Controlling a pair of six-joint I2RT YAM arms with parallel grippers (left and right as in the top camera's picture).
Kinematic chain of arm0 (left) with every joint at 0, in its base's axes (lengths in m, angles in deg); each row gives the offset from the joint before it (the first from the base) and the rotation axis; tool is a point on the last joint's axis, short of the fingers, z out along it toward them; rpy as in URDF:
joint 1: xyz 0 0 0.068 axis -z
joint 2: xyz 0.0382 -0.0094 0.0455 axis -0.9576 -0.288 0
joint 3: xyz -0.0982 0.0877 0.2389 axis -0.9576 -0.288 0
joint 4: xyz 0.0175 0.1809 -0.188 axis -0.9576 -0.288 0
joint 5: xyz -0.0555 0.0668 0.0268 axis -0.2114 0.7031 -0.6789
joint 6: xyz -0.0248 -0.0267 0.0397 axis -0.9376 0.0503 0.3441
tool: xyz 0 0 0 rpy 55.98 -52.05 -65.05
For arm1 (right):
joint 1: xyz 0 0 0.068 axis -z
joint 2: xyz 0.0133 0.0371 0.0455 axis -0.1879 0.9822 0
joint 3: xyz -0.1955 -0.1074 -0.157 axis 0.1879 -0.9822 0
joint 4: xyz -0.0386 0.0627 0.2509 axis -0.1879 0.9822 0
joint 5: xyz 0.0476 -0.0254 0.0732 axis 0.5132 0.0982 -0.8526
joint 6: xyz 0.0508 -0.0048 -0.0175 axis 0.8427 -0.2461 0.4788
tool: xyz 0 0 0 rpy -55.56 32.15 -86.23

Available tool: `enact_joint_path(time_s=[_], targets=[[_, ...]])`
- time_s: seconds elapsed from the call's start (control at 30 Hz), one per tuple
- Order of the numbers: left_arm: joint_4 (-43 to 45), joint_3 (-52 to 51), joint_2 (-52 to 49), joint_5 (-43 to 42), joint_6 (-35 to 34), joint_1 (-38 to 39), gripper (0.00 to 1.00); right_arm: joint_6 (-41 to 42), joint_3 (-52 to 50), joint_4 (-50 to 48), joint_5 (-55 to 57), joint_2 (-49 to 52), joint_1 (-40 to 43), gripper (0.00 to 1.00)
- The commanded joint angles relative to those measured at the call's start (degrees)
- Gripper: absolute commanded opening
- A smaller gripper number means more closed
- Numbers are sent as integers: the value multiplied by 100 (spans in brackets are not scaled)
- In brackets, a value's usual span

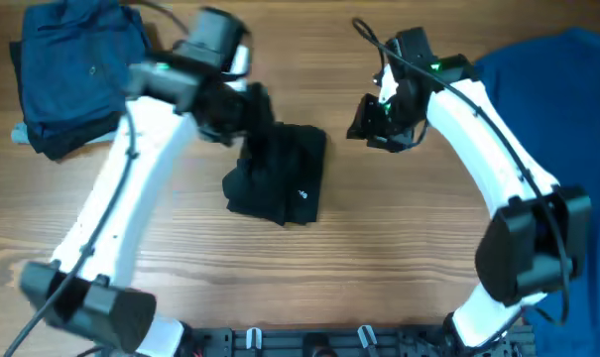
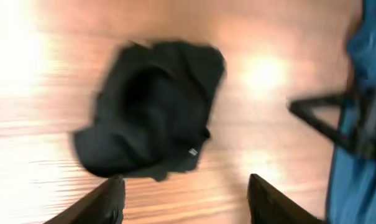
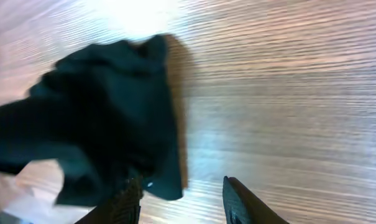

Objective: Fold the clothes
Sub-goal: 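Withdraw the left gripper to the top-left side, then press and tuck the folded bundle's top with the right gripper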

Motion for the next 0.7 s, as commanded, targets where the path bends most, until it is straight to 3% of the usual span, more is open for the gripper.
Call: enact_joint_path(time_s=[0.0, 0.03, 0.07, 0.1, 0.3, 0.67], targets=[[-216, 74, 127, 208, -92, -1071, 100, 81, 125, -201, 70, -273, -693, 54], [-254, 68, 107, 203, -94, -1456, 100, 273, 122, -310, 339, -236, -1034, 78], [-262, 66, 98, 203, -96, -1705, 100, 509, 122, -404, 726, -219, -1366, 87], [-260, 66, 98, 205, -96, -1996, 100, 686, 122, -501, 1032, -210, -1646, 89], [-140, -269, 98, 610, -343, -2857, 100, 1231, 122, -942, 1687, 133, -2369, 90], [310, -1027, 98, 673, -391, -2892, 100, 1316, 122, -1211, 1661, 713, -2459, 79]])
